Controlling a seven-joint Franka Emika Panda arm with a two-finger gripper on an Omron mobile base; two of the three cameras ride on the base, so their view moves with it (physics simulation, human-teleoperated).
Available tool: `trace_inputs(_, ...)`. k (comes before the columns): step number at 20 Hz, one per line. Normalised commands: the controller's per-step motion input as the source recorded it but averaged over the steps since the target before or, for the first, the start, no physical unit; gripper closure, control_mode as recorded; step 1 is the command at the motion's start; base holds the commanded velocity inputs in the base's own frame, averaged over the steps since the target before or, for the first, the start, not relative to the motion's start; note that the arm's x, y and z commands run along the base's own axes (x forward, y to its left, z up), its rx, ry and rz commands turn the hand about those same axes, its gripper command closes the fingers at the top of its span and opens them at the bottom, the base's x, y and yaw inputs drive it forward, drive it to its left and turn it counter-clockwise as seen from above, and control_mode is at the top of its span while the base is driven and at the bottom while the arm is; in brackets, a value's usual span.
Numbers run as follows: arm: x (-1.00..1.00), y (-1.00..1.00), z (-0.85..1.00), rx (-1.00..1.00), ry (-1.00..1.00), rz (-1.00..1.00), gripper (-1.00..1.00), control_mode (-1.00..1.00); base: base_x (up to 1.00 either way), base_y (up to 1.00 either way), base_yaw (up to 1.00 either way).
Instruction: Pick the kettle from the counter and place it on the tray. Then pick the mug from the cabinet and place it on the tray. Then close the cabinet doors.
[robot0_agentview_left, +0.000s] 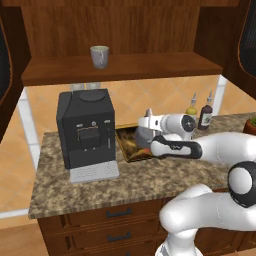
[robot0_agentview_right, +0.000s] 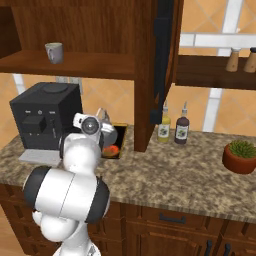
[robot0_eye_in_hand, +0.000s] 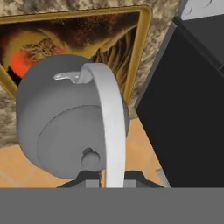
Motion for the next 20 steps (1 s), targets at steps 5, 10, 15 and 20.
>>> trace_inputs(5, 0.4, 0.04, 0.0, -0.01, 0.0, 0.05, 1.0, -1.0, 0.0, 0.0, 0.0)
trace_inputs(10, 0.27, 0.0, -0.07, -0.08, 0.0, 0.01, 1.0, -1.0, 0.0, 0.0, 0.0)
trace_inputs(15, 0.29, 0.03, -0.01, -0.06, 0.0, 0.0, 1.0, -1.0, 0.0, 0.0, 0.0)
trace_inputs(20, 0.23, 0.13, 0.0, 0.0, 0.0, 0.0, 1.0, -1.0, 0.0, 0.0, 0.0)
